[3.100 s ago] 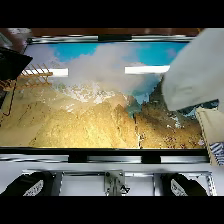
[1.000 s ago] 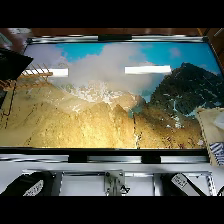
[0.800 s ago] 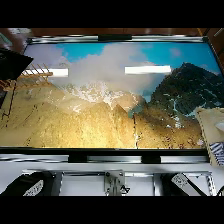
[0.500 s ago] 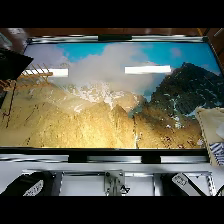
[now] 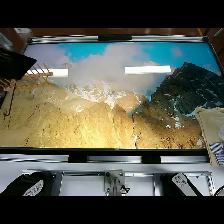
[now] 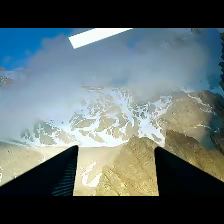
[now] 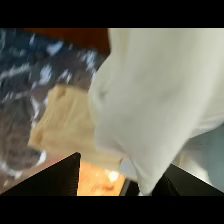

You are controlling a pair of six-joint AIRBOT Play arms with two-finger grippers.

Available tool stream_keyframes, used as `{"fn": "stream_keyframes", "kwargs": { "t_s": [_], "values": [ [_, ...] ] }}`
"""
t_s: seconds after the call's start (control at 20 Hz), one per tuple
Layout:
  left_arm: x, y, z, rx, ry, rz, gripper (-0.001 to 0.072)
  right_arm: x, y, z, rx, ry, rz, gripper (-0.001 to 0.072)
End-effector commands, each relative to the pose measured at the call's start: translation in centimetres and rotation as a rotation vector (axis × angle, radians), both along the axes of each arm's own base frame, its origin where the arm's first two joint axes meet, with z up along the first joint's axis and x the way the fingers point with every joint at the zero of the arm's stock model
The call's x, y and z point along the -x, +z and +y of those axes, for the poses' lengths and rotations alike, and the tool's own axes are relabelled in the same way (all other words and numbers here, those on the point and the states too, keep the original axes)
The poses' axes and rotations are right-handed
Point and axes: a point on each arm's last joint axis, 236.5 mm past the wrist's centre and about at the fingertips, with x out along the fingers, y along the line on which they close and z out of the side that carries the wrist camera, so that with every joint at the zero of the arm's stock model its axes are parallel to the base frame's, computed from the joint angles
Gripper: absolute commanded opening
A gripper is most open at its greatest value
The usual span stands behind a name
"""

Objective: Fold the shirts.

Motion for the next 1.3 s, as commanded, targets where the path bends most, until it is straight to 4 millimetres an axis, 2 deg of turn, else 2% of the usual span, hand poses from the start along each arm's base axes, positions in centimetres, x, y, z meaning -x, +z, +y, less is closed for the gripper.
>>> {"fn": "stream_keyframes", "kwargs": {
  "t_s": [0.0,0.15,0.3,0.35,0.45,0.55,0.6,0.7,0.8,0.95,1.25],
  "values": [
    [-0.8,-4.1,-0.1,-0.017,-0.003,0.107,0.0572,-4.0,-5.9,11.2,-0.464,0.295,-0.042,0.0557],
    [-0.6,-10.1,-0.2,-0.028,0.001,0.295,0.0571,-6.4,-10.6,17.3,-0.559,0.432,0.013,0.0557],
    [-0.4,-13.9,-0.3,-0.042,-0.001,0.399,0.0569,-9.8,-15.0,23.9,-0.591,0.57,0.05,0.0557],
    [-0.5,-14.9,-0.3,-0.031,0.014,0.433,0.0527,-11.5,-16.0,26.1,-0.552,0.646,0.045,0.0557],
    [-0.8,-16.9,-0.4,-0.019,0.036,0.498,0.0507,-14.4,-17.3,30.0,-0.413,0.809,0.06,0.0557],
    [-1.4,-19.4,-0.1,-0.05,0.088,0.57,0.0507,-16.1,-18.4,33.4,-0.271,0.953,0.088,0.0557],
    [-1.5,-20.9,0.3,-0.097,0.115,0.607,0.0507,-16.3,-19.1,34.4,-0.222,0.995,0.119,0.0557],
    [-1.3,-23.6,0.4,-0.19,0.123,0.675,0.0508,-15.9,-20.9,35.6,-0.18,1.041,0.202,0.0557],
    [-1.4,-24.9,-0.3,-0.219,0.103,0.696,0.0512,-15.4,-21.6,36.4,-0.189,1.062,0.239,0.0557],
    [-2.4,-24.7,-0.9,-0.206,0.101,0.657,0.0515,-15.5,-21.6,36.6,-0.186,1.069,0.235,0.0557],
    [-2.5,-24.7,-0.9,-0.207,0.099,0.653,0.0515,-15.5,-21.6,36.6,-0.185,1.068,0.235,0.0557]
  ]
}}
